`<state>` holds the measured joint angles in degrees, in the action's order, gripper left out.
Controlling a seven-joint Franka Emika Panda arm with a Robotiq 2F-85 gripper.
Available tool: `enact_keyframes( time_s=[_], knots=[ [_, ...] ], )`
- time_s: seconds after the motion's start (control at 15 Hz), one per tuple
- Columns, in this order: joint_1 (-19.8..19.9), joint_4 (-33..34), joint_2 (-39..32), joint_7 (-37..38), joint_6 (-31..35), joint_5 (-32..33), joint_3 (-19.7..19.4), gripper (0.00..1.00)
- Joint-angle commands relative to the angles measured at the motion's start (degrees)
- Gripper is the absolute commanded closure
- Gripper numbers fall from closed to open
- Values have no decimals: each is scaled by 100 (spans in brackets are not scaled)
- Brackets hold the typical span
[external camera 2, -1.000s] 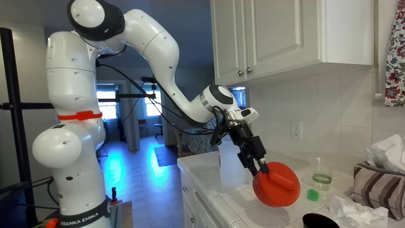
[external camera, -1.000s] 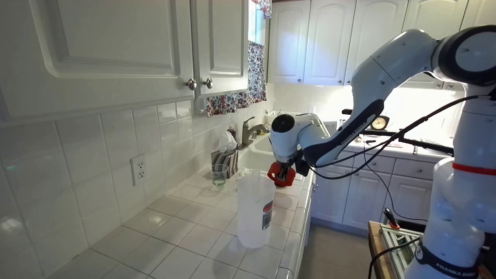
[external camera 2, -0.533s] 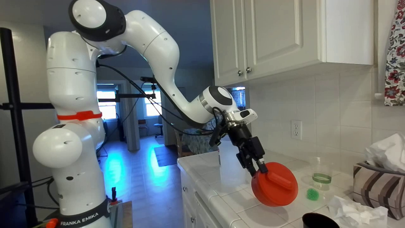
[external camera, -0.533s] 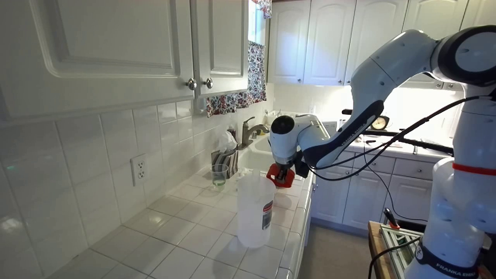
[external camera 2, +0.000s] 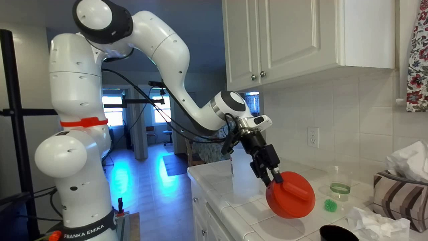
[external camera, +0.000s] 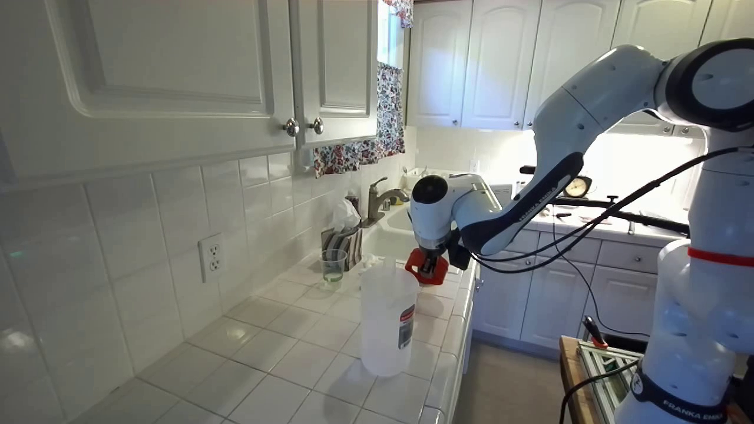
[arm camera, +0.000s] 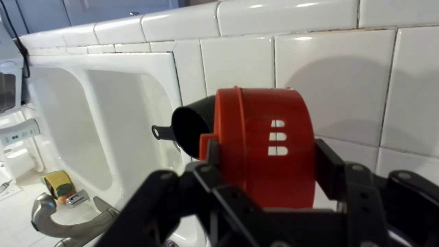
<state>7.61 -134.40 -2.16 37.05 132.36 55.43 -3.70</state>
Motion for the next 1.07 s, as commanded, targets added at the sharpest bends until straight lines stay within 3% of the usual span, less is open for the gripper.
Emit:
enact_keyframes(
  time_s=[0.0,0.07,0.13,1.0],
  knots=[
    [-88,4,3,-12,-7,-14,-85,34],
    [-88,4,3,-12,-7,-14,-85,34],
    [-88,4,3,-12,-7,-14,-85,59],
    [-433,-262,855,40,-627,228,153,59]
  ],
)
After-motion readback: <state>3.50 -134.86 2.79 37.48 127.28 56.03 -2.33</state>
